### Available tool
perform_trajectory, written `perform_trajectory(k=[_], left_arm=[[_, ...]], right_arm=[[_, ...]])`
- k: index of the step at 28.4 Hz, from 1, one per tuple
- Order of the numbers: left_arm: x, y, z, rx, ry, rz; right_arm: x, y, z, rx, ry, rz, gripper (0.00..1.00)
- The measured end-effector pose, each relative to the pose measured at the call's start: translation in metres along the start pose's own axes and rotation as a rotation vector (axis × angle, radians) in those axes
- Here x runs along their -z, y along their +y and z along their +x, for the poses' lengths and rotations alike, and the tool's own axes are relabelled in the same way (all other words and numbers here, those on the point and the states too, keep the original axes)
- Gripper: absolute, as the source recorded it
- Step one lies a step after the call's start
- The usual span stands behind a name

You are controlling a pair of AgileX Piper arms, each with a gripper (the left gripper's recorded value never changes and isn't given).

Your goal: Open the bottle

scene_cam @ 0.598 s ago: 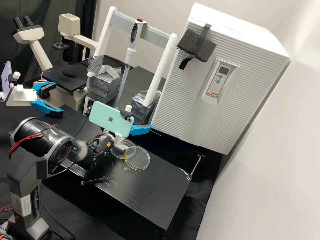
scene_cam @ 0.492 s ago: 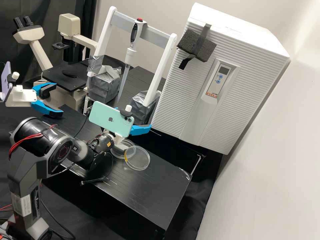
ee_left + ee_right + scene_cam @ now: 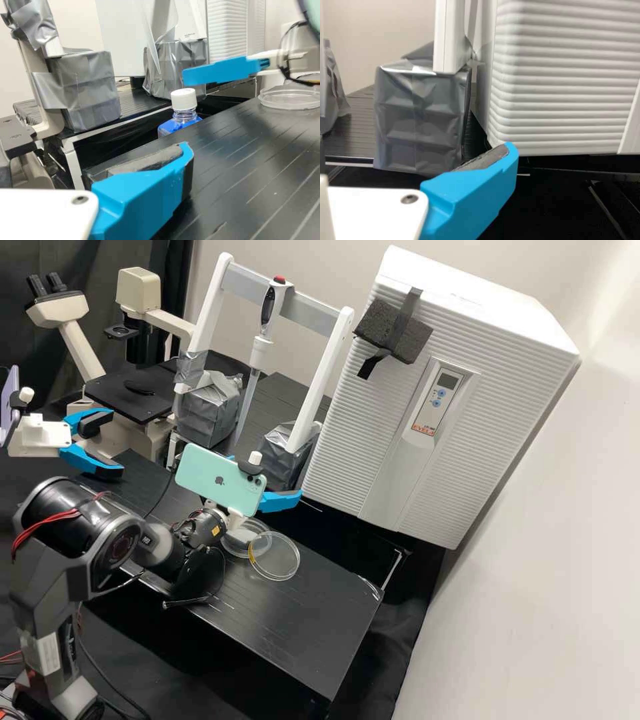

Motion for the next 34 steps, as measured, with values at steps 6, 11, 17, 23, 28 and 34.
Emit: perform_trajectory(k=[6,11,17,23,28,34], left_arm=[[0.0,0.0,0.0,0.0,0.0,0.0],[0.0,0.0,0.0,0.0,0.0,0.0],[-0.001,0.0,0.0003,0.0,-0.003,0.0],[-0.003,0.0,0.0011,0.001,-0.011,0.0],[-0.003,0.0,0.0011,0.001,-0.011,0.0],[-0.003,-0.001,0.0007,0.003,-0.011,-0.001]], right_arm=[[0.016,0.01,-0.026,-0.034,0.13,0.018,1.0],[0.021,-0.001,-0.038,0.013,0.178,0.023,1.0],[0.028,-0.02,-0.043,0.096,0.215,0.018,1.0],[0.028,-0.039,-0.04,0.16,0.212,0.004,1.0],[0.027,-0.05,-0.038,0.198,0.186,-0.011,1.0],[0.03,-0.053,-0.032,0.195,0.182,-0.017,1.0]])
